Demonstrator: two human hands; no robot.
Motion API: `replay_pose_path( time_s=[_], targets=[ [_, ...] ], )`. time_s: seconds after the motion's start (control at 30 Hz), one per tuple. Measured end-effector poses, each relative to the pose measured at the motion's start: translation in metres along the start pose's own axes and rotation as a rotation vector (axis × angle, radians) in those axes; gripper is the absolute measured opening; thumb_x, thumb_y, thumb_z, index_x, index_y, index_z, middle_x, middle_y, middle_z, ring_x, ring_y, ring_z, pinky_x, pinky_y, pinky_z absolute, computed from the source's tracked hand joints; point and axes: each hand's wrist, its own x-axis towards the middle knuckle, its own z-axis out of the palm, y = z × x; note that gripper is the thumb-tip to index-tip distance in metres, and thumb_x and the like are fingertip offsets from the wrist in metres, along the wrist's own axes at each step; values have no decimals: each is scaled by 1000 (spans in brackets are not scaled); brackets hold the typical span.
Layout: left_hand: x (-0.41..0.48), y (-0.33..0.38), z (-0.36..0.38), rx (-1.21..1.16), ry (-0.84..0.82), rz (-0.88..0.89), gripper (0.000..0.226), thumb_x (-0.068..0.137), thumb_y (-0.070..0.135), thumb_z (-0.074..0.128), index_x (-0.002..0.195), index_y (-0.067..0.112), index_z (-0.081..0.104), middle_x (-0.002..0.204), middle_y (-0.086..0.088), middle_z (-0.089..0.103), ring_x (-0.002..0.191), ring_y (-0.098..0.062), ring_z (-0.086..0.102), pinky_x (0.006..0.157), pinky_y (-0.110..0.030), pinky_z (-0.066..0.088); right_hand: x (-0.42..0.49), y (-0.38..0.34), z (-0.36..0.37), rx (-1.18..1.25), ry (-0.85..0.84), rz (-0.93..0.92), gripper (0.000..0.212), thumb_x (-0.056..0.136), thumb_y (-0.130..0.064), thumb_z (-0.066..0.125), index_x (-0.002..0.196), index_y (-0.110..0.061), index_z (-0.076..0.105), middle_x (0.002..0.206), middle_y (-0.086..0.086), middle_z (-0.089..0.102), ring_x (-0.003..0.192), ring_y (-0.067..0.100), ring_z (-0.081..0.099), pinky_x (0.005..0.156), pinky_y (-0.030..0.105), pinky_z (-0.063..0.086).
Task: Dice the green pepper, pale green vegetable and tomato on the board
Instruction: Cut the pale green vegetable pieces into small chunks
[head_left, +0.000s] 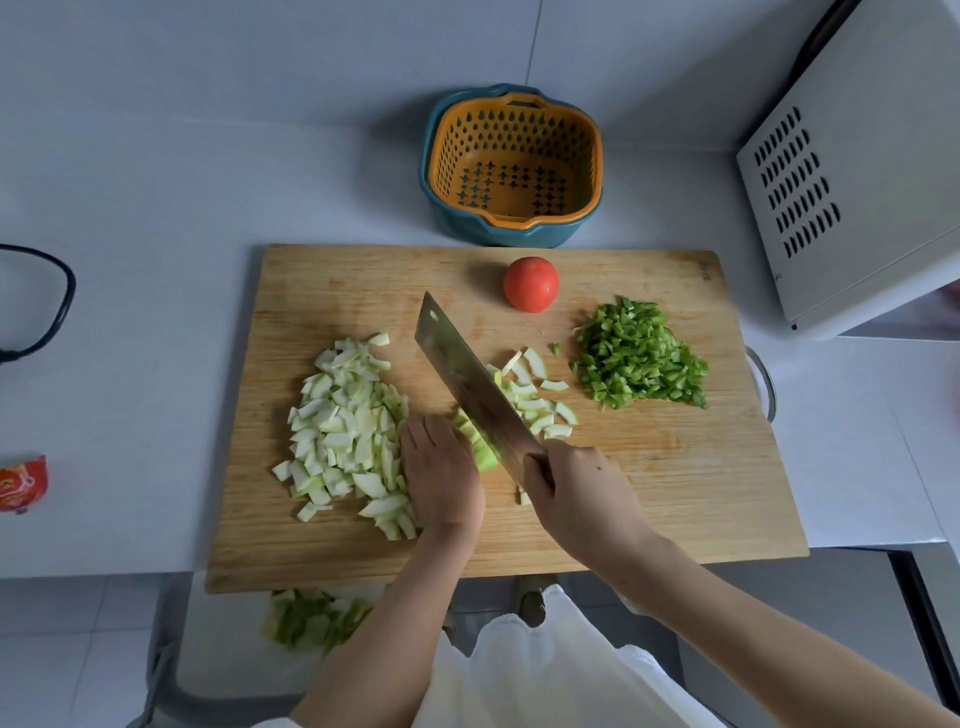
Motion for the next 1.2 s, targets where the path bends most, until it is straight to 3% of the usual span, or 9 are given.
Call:
replay_pose_path(
  time_s=[0.13,0.3,0.37,0.43,0.6,0.8,0.9,1.03,1.2],
  targets=[
    [-1,2,-1,146,-9,117,22,63,-12,60,74,4,52,70,-15,49,74,-33,51,79,-44,54,5,0,8,-28,-41,16,36,99,-27,32,64,-19,34,59,-2,41,48,14,37,43,25,25],
    [0,4,0,148,88,129,23,68,-6,63,78,7,48,74,-16,51,89,-31,38,83,-50,52,16,-4,21,-27,-46,18,38,99,-27,34,61,-19,29,58,-2,39,47,14,34,43,26,23],
    [0,4,1,122,134,128,28,67,-6,61,82,10,43,74,-17,52,89,-30,38,80,-49,53,18,0,20,18,-32,28,36,98,-27,35,64,-16,38,60,1,49,49,19,44,44,28,31],
    [0,2,2,186,54,138,15,70,-6,57,77,6,51,73,-15,49,84,-31,42,83,-47,53,12,1,14,47,-12,27,34,97,-26,35,66,-15,42,63,3,55,52,21,48,47,30,35],
    [0,-2,6,272,-47,101,16,65,-10,50,77,0,55,73,-14,48,72,-33,50,82,-44,50,-7,0,0,-32,-23,3,36,99,-27,33,63,-19,33,55,-4,38,45,12,33,42,24,22],
    [1,-2,9,170,57,70,23,69,-5,64,83,7,50,78,-14,52,85,-29,44,82,-40,50,6,-9,18,-112,-76,11,40,100,-29,29,62,-21,24,59,-4,34,47,11,30,43,25,18],
    [0,-2,11,122,144,56,31,70,-1,66,85,11,43,80,-14,55,89,-26,42,80,-39,52,15,-7,22,-47,-52,5,38,99,-29,33,63,-19,30,58,-3,38,47,12,34,42,25,21],
    [0,-8,18,279,10,62,11,73,-5,60,79,3,57,80,-13,51,88,-30,45,94,-39,34,3,1,12,3,-11,-1,33,98,-27,34,74,-12,48,63,2,54,52,21,49,47,29,34],
    [0,-7,14,206,-1,52,9,75,-3,47,79,2,54,78,-15,51,79,-33,51,85,-39,40,-9,-2,10,-82,-30,-10,38,99,-30,30,62,-21,26,56,-5,35,45,11,32,43,24,20]
  ],
)
